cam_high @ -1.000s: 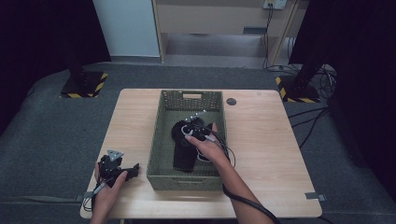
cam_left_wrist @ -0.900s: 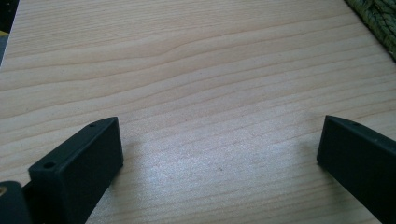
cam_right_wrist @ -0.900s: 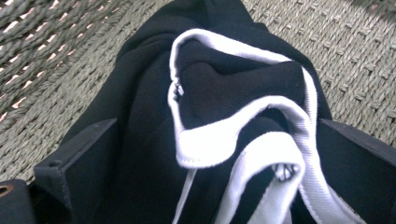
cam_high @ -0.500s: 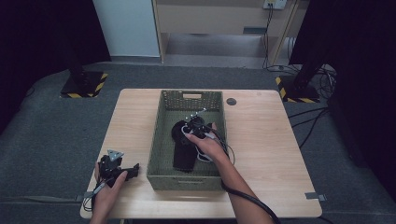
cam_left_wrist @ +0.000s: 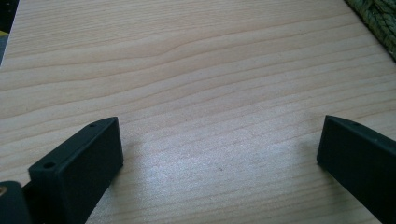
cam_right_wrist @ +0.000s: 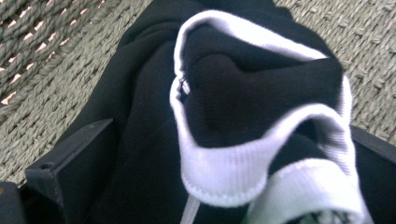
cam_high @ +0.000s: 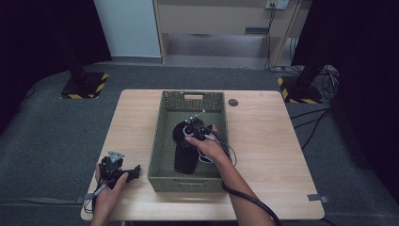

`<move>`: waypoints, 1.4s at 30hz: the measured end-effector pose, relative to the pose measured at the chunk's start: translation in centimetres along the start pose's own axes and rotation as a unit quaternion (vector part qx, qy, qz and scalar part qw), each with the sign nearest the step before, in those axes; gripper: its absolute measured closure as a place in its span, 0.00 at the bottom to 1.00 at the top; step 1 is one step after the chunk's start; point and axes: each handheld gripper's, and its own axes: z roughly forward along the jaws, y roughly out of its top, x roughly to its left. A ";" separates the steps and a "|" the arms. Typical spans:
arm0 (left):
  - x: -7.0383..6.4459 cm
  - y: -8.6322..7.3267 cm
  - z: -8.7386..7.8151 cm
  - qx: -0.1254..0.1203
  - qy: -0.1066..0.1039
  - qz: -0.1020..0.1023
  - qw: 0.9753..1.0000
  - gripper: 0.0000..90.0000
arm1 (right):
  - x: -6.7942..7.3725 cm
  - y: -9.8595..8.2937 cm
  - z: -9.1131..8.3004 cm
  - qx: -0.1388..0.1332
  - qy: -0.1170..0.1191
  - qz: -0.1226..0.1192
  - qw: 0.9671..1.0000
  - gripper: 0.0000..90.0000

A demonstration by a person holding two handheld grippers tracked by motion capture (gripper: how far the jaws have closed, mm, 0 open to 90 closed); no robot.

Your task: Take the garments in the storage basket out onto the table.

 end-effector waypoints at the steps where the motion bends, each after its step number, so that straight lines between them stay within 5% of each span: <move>1: 0.0 0.0 0.0 0.000 0.000 0.000 1.000 0.00 | 0.0 0.0 0.0 0.000 0.000 0.000 1.000 0.00; 7: 0.0 0.0 0.0 0.000 0.000 0.000 1.000 0.00 | 0.1 -0.1 0.1 0.006 -0.001 -0.004 1.000 0.04; 24: 0.0 0.0 0.0 0.000 0.000 0.000 1.000 0.00 | 0.5 0.0 -1.4 -0.006 0.008 -0.045 0.999 0.60; 42: 0.0 0.0 0.0 0.000 0.000 0.000 1.000 0.00 | 0.7 0.4 -4.6 -0.061 -0.017 -0.042 0.997 0.66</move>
